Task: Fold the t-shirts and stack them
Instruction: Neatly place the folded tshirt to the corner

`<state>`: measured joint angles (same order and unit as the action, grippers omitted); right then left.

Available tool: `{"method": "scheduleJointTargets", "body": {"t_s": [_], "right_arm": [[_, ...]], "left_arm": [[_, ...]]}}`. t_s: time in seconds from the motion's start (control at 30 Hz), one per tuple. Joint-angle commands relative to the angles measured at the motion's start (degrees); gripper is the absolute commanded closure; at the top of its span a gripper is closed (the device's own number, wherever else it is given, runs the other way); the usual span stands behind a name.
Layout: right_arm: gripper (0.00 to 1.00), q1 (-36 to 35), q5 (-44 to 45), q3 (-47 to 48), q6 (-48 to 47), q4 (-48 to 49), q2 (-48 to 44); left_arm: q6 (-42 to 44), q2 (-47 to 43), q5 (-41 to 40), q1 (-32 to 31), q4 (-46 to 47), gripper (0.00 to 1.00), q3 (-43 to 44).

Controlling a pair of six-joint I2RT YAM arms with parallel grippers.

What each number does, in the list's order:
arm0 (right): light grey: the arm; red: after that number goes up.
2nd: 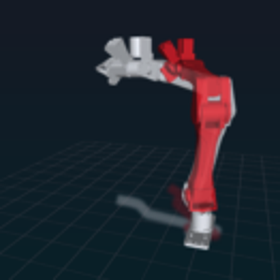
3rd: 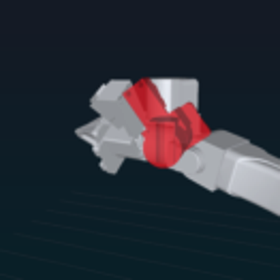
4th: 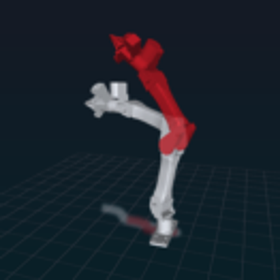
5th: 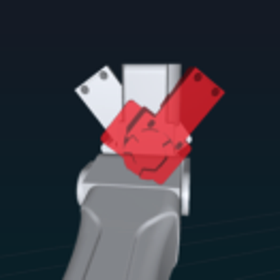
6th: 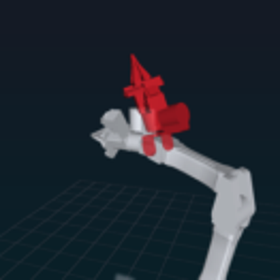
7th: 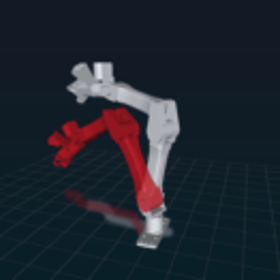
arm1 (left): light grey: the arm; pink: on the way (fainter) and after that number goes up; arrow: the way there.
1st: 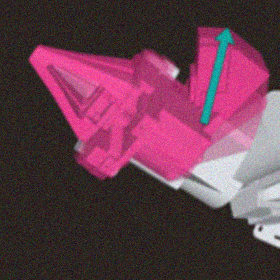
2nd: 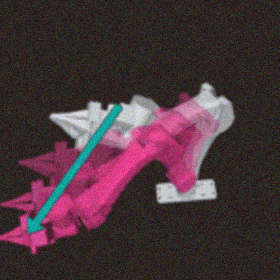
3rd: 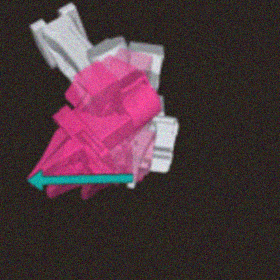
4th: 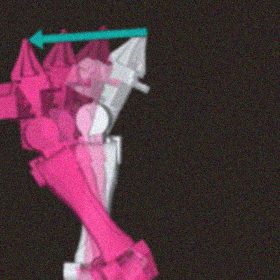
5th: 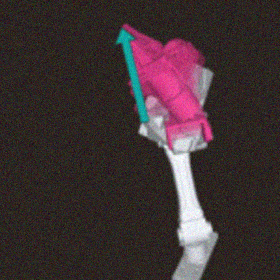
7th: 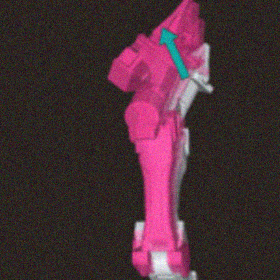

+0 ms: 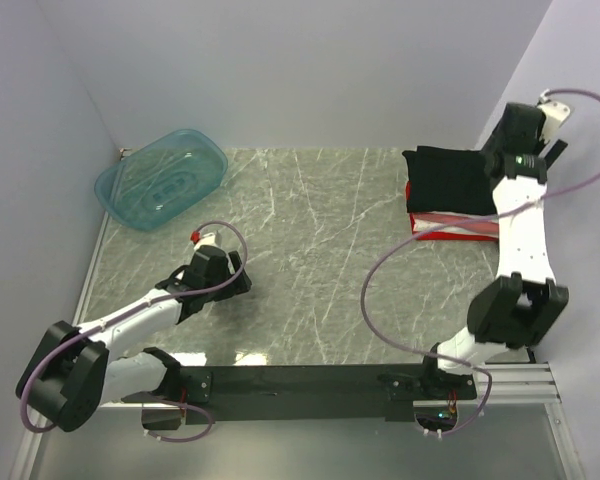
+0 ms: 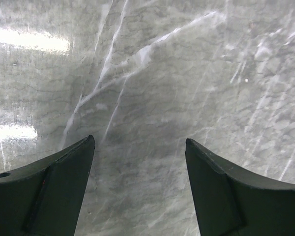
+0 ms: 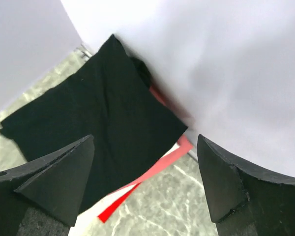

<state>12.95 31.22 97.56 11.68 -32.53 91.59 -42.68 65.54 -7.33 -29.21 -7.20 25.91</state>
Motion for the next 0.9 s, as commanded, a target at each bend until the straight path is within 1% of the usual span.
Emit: {"method": "scheduleJointTargets", "body": {"t_s": [0.0, 0.07, 0.1, 0.17, 0.2, 0.27, 0.33, 0.37, 0.43, 0.47, 0.53, 0.63, 0.73, 0.87], "right_arm": [[0.09, -0.4, -1.7, -10.8, 4.7, 6.0, -9.9], [0.09, -0.6, -3.4, -16.3, 6.2, 7.9, -14.3], [0.08, -0.8, -4.9, -21.1, 6.8, 8.8, -18.1], [0.08, -2.0, -6.9, -25.6, 8.3, 9.1, -22.0], [0.08, -2.9, -8.0, -29.5, 8.6, 9.2, -25.1], [0.08, -6.8, -7.9, -35.1, 9.2, 9.1, -28.1], [0.08, -10.6, -6.2, -38.7, 10.7, 8.8, -31.9], [0.08, -14.8, -5.8, -42.2, 11.1, 9.0, -33.0], [0.07, -18.6, -5.6, -45.4, 13.2, 9.2, -36.2], [0.07, -22.2, -6.5, -48.3, 13.6, 9.7, -37.3], [0.07, -25.4, -8.1, -50.4, 15.3, 10.2, -39.6], [0.07, -30.6, -10.4, -53.1, 16.9, 9.9, -40.4], [0.07, -35.0, -12.9, -54.2, 17.8, 9.9, -39.8], [0.07, -42.6, -13.1, -54.5, 18.5, 9.9, -37.2]], "left_arm": [[0.4, -3.0, 0.3, 0.2, 0.7, 0.19, 0.1], [0.1, -4.1, 0.5, 0.2, 0.4, 0.19, 0.4], [0.0, -5.1, 0.6, 0.2, 0.3, 0.19, 0.6], [0.0, -6.1, 0.6, 0.2, -0.6, 0.19, 1.1], [0.1, -6.7, 0.5, 0.2, -1.1, 0.19, 1.8], [0.2, -7.4, 0.3, 0.2, -2.5, 0.19, 2.7], [0.4, -8.3, 0.1, 0.2, -3.3, 0.19, 3.4], [0.4, -8.7, 0.0, 0.2, -4.3, 0.19, 4.0], [0.6, -10.0, -0.3, 0.2, -5.1, 0.19, 4.5], [0.5, -11.0, -0.4, 0.2, -6.1, 0.19, 4.8], [0.3, -12.4, -0.8, 0.2, -6.9, 0.19, 5.1], [0.1, -15.1, -1.5, 0.2, -8.6, 0.19, 5.7], [0.0, -17.8, -2.0, 0.2, -10.0, 0.19, 6.2], [-0.5, -20.5, -2.6, 0.2, -11.4, 0.18, 6.6]]}}
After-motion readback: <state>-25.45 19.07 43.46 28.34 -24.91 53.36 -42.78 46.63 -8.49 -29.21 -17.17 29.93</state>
